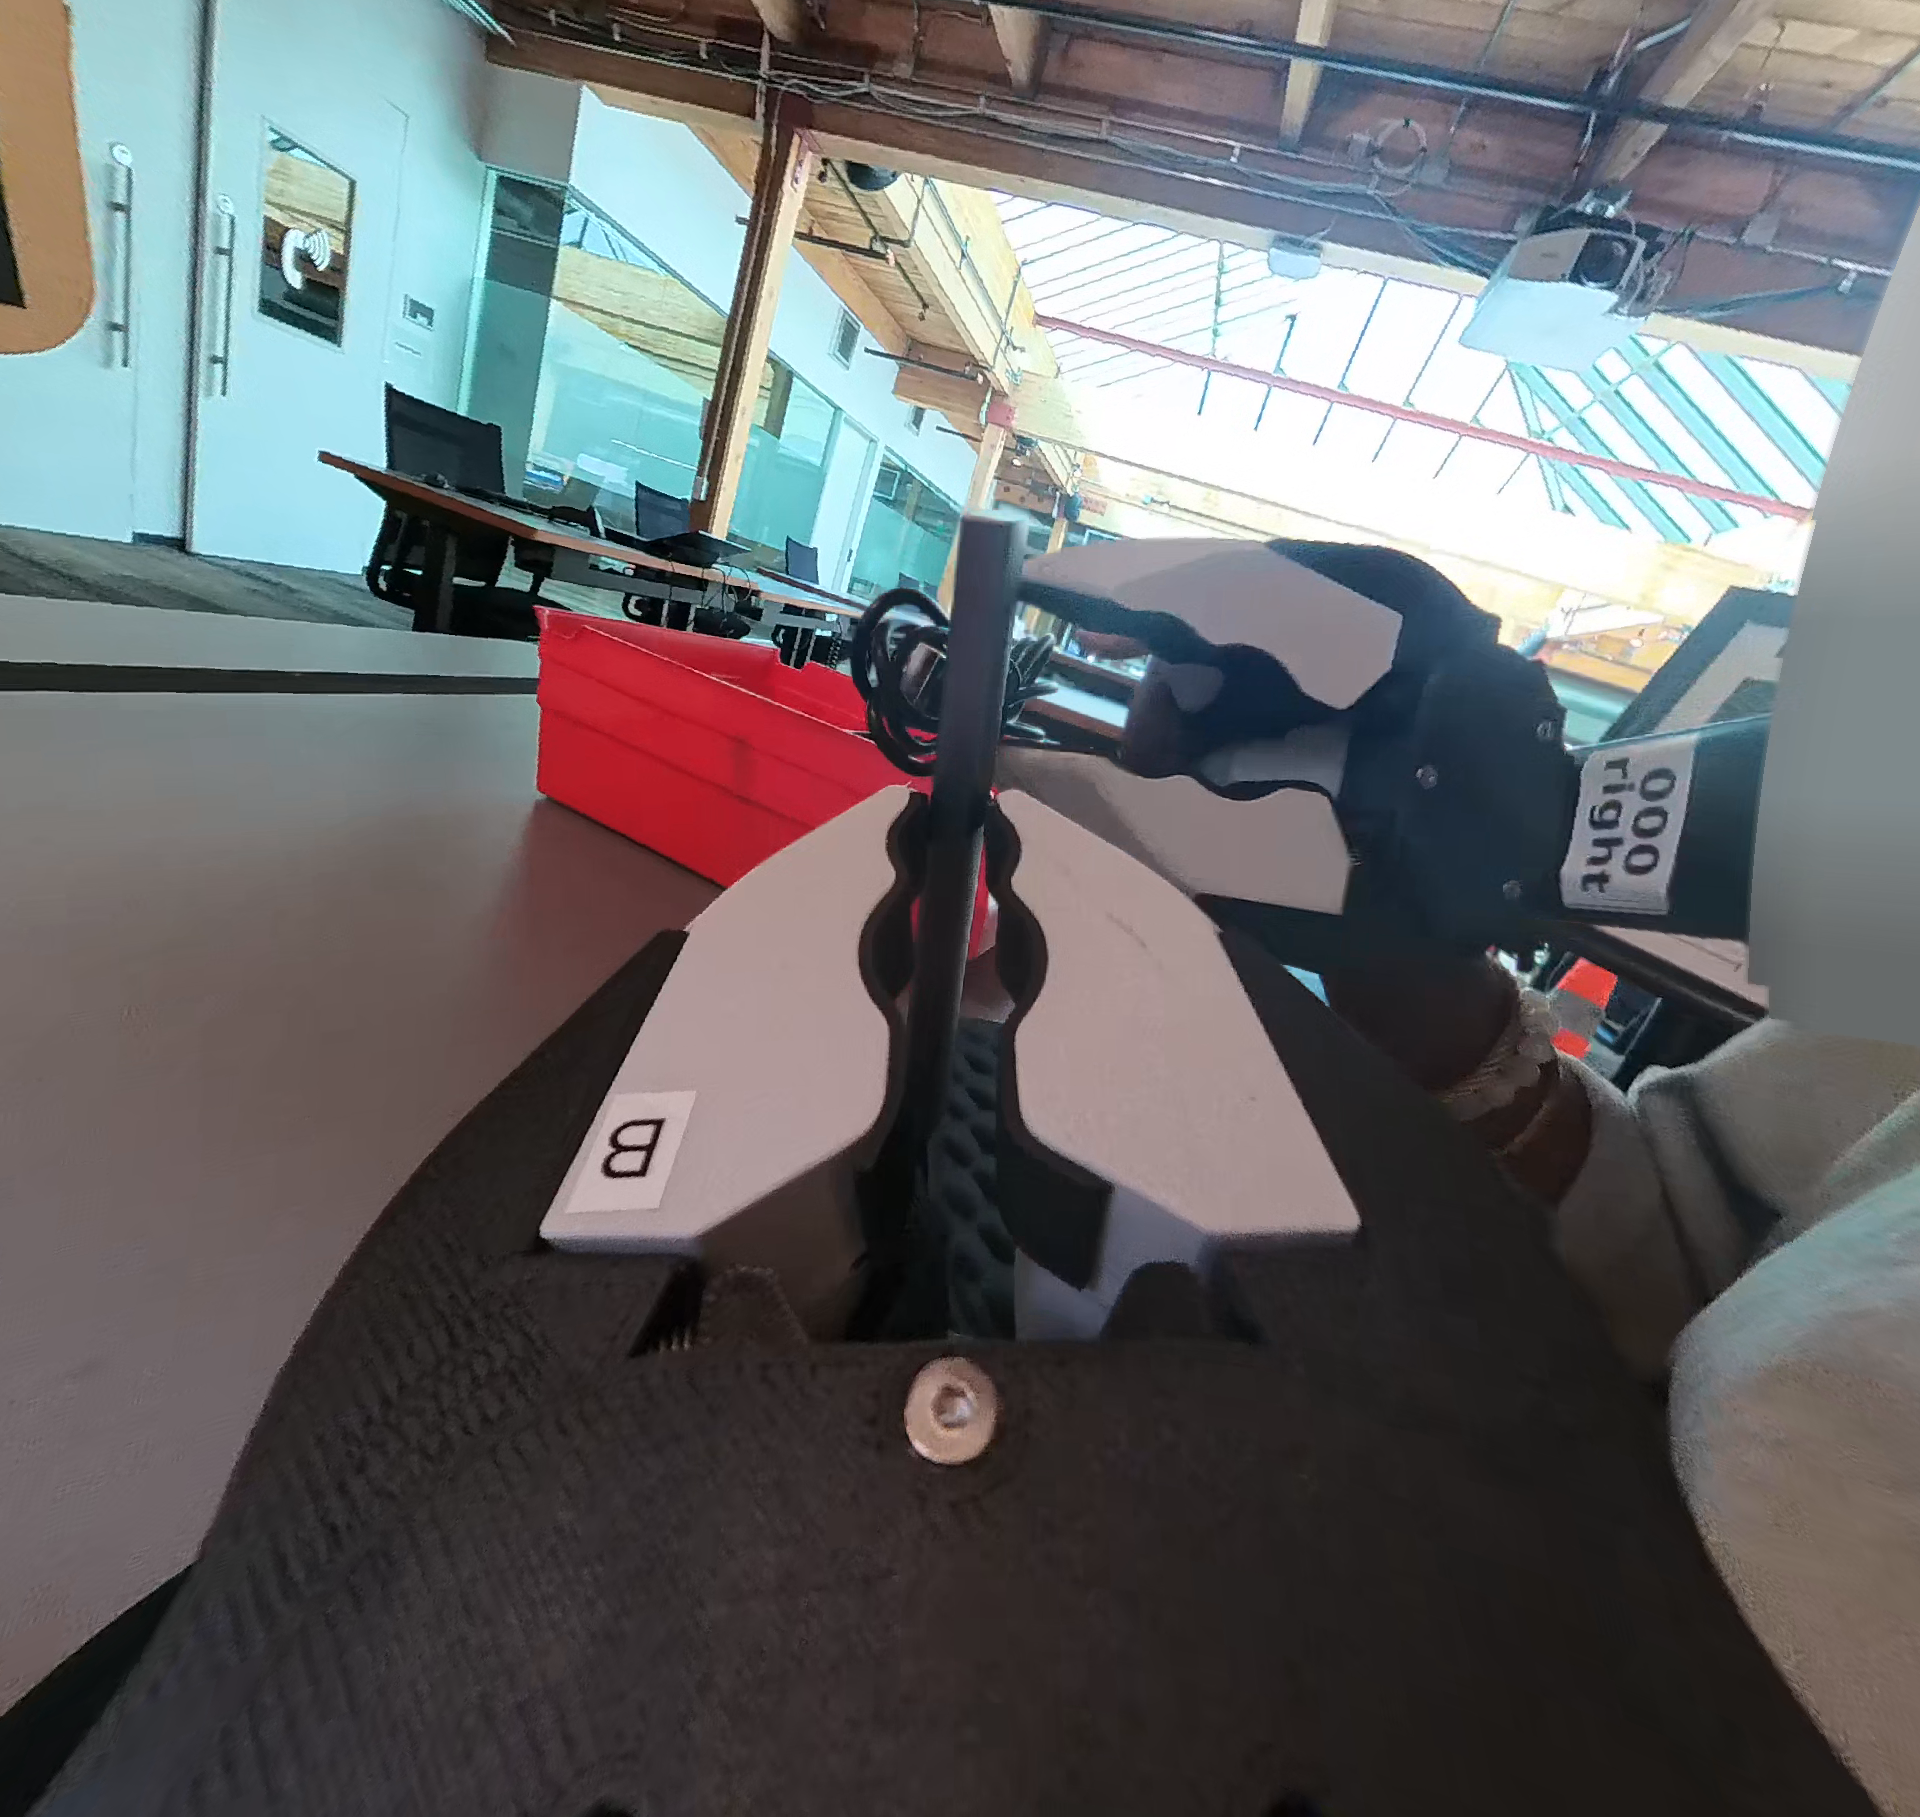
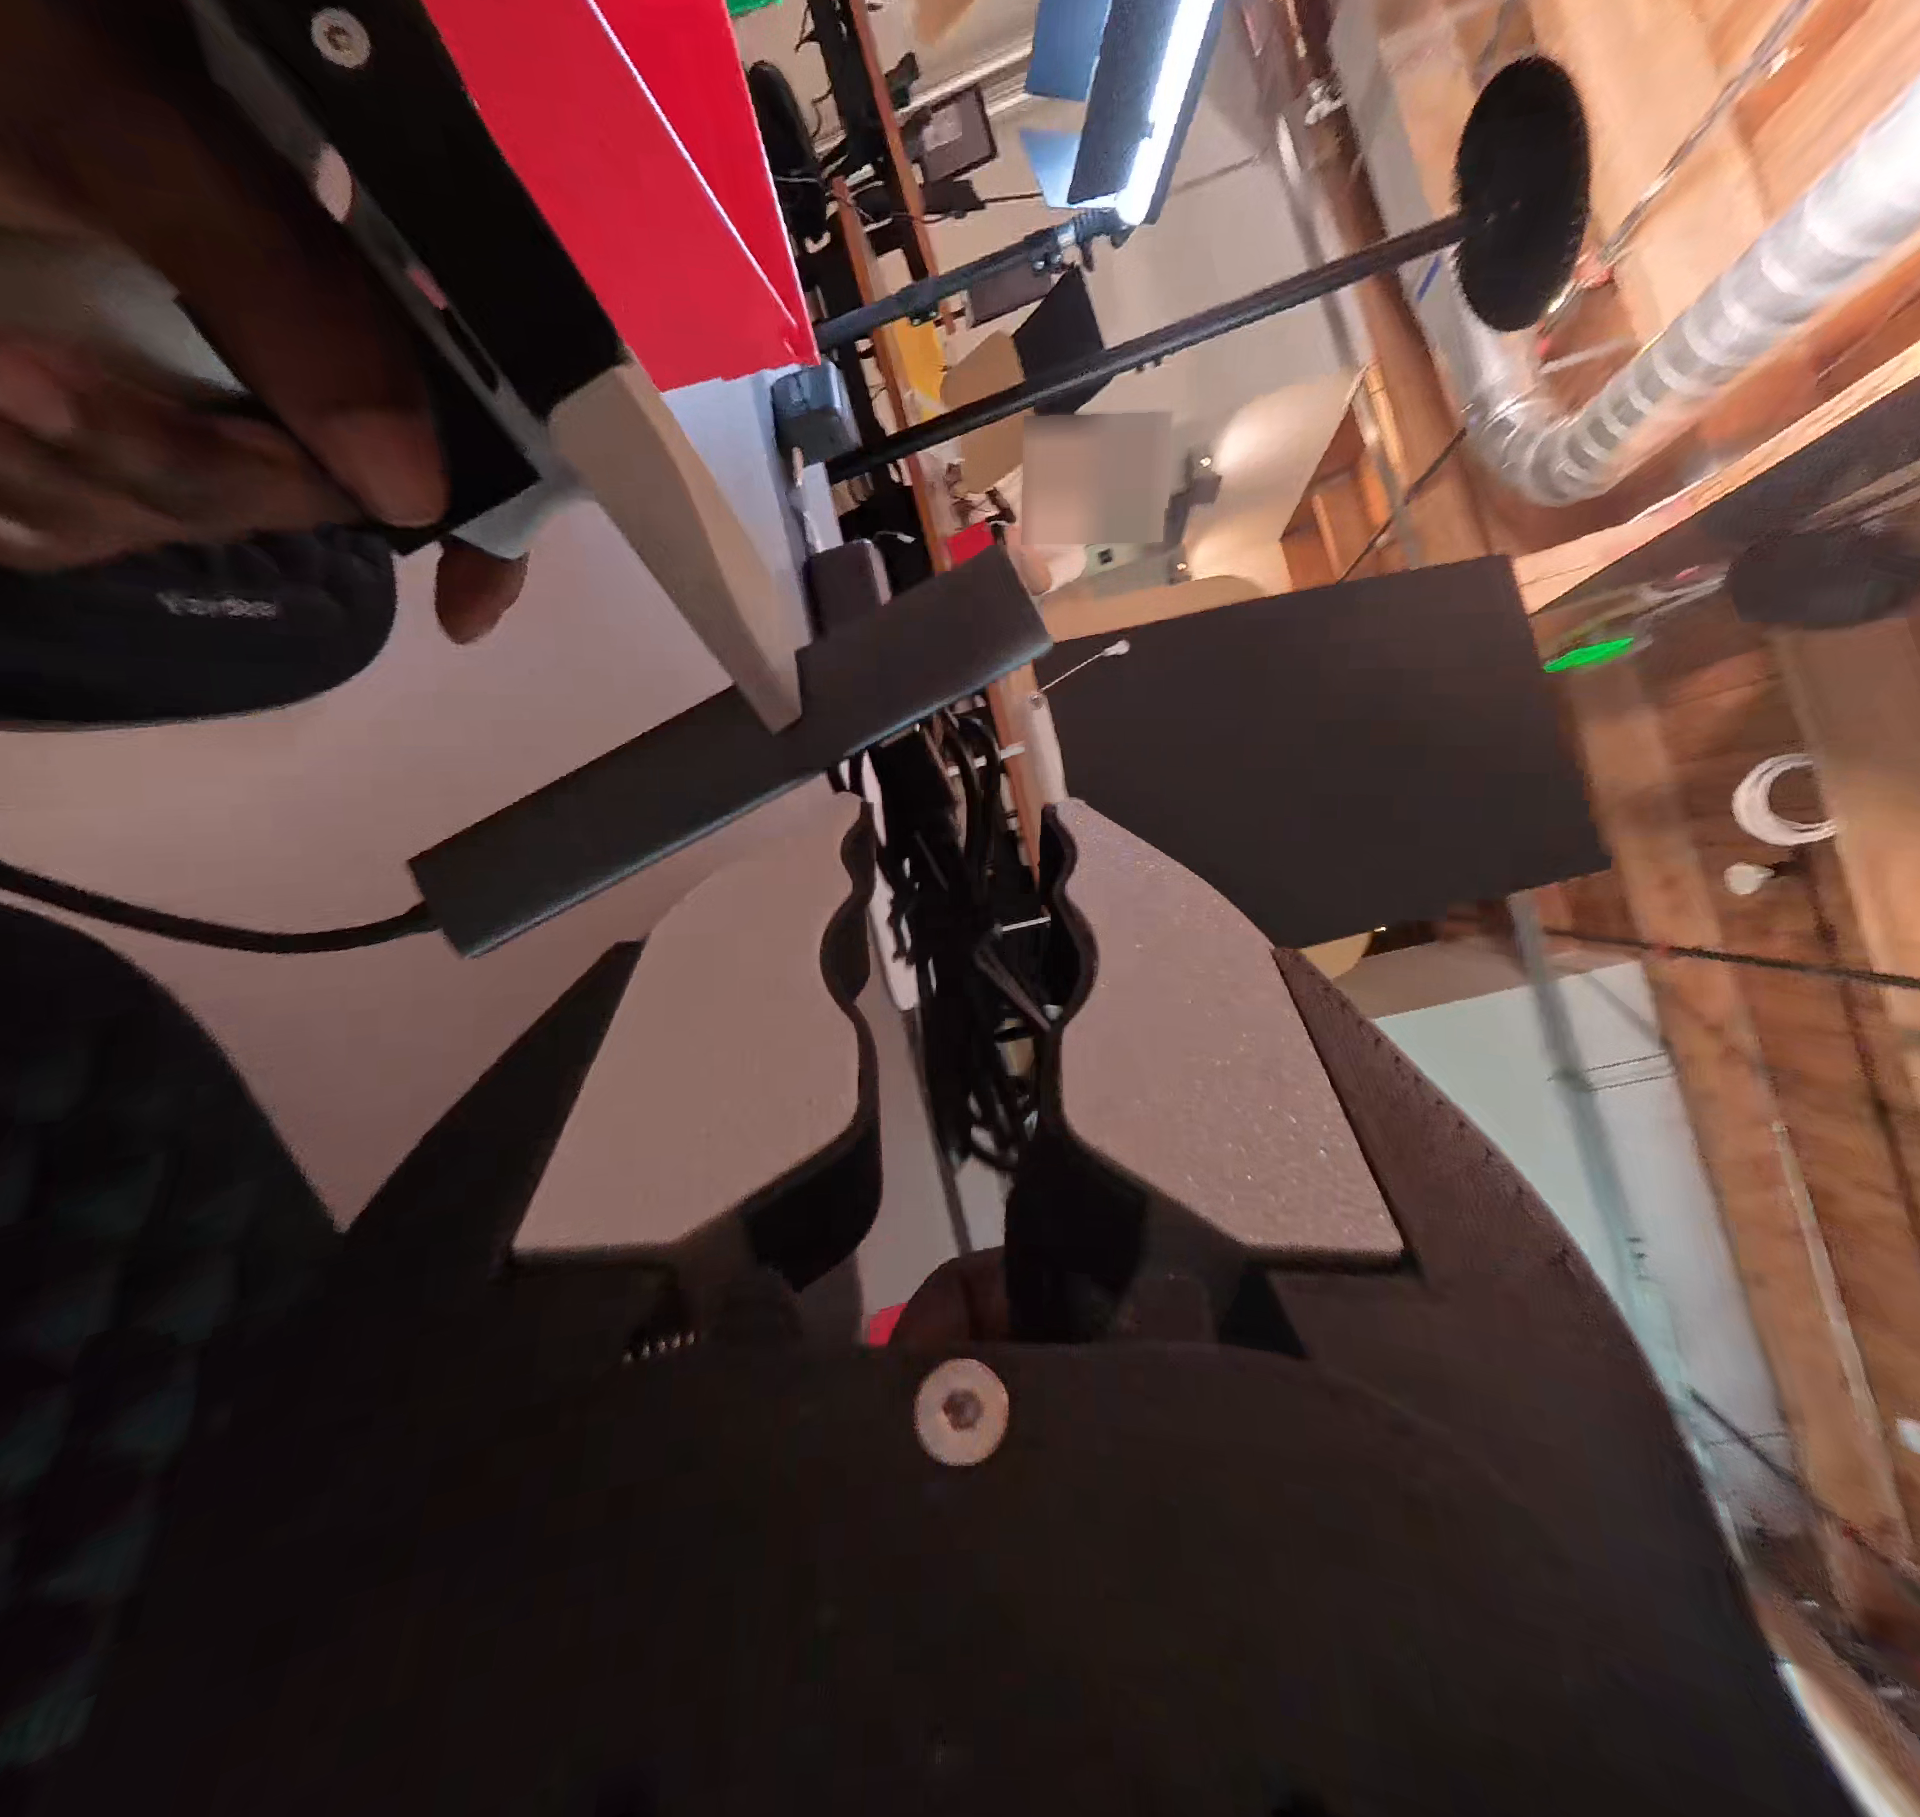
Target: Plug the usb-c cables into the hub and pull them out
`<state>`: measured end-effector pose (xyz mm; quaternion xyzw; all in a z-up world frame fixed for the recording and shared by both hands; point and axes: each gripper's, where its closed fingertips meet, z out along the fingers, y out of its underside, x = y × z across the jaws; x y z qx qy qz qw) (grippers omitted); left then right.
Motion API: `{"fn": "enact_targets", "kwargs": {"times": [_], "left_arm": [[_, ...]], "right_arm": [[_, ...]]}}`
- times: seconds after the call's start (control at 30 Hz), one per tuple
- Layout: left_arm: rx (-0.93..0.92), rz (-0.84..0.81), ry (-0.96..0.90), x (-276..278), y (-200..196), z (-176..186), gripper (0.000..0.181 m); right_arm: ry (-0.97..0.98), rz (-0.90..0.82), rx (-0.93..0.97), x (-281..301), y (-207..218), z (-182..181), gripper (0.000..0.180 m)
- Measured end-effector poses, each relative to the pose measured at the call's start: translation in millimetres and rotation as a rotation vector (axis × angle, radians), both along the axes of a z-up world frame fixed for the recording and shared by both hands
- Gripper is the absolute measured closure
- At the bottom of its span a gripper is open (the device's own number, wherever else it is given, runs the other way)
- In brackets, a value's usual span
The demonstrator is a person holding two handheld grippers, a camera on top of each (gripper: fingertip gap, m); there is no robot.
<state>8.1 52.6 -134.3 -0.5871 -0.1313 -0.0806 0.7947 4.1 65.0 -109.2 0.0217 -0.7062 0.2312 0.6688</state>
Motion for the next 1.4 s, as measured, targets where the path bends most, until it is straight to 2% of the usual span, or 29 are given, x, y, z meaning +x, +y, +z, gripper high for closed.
{"fn": "enact_targets", "kwargs": {"times": [0.13, 0.23, 0.27, 0.37, 0.43, 0.53, 0.7, 0.77, 0.83, 0.87, 0.93, 1.03, 1.1, 1.23, 1.4], "left_arm": [[-0.049, -0.007, 0.017, 3, 6, -4, 0.17], [-0.066, -0.007, 0.015, 3, 8, -5, 0.17], [-0.073, 0.022, 0.016, 0, 8, -4, 0.166], [-0.074, 0.18, 0.057, -11, 5, 0, 0.139], [-0.107, 0.301, 0.167, -13, 5, 3, 0.129], [-0.229, 0.514, 0.424, -15, 8, 8, 0.124], [-0.548, 0.701, 0.697, -21, 22, -3, 0.121], [-0.638, 0.802, 0.789, -30, 20, -4, 0.123], [-0.704, 0.892, 0.898, -36, 16, -1, 0.14], [-0.723, 0.896, 0.939, -36, 16, -2, 0.152], [-0.699, 0.859, 0.9, -36, 17, -7, 0.154], [-0.596, 0.63, 0.627, -39, 20, -27, 0.156], [-0.559, 0.562, 0.519, -45, 17, -38, 0.157], [-0.528, 0.516, 0.448, -48, 14, -38, 0.159], [-0.595, 0.471, 0.457, -46, 20, -49, 0.159]], "right_arm": [[0.05, -0.107, 0.149, -13, 7, -11, 0.167], [0.0, -0.138, 0.096, -12, 12, -13, 0.169], [-0.021, -0.157, 0.071, -12, 14, -13, 0.17], [-0.082, -0.275, -0.031, -14, 27, -14, 0.17], [-0.141, -0.346, -0.199, -15, 36, -14, 0.17], [-0.193, -0.439, -0.41, -15, 49, -11, 0.169], [-0.271, -0.469, -0.582, -11, 43, -15, 0.169], [-0.305, -0.449, -0.607, -9, 34, -17, 0.169], [-0.325, -0.437, -0.593, -7, 27, -21, 0.169], [-0.317, -0.432, -0.579, -7, 25, -21, 0.17], [-0.314, -0.428, -0.542, -8, 24, -23, 0.17], [-0.315, -0.399, -0.49, -11, 20, -34, 0.17], [-0.3, -0.393, -0.442, -17, 15, -44, 0.17], [-0.297, -0.385, -0.435, -23, 12, -51, 0.171], [-0.342, -0.385, -0.406, -23, 20, -64, 0.171]]}}
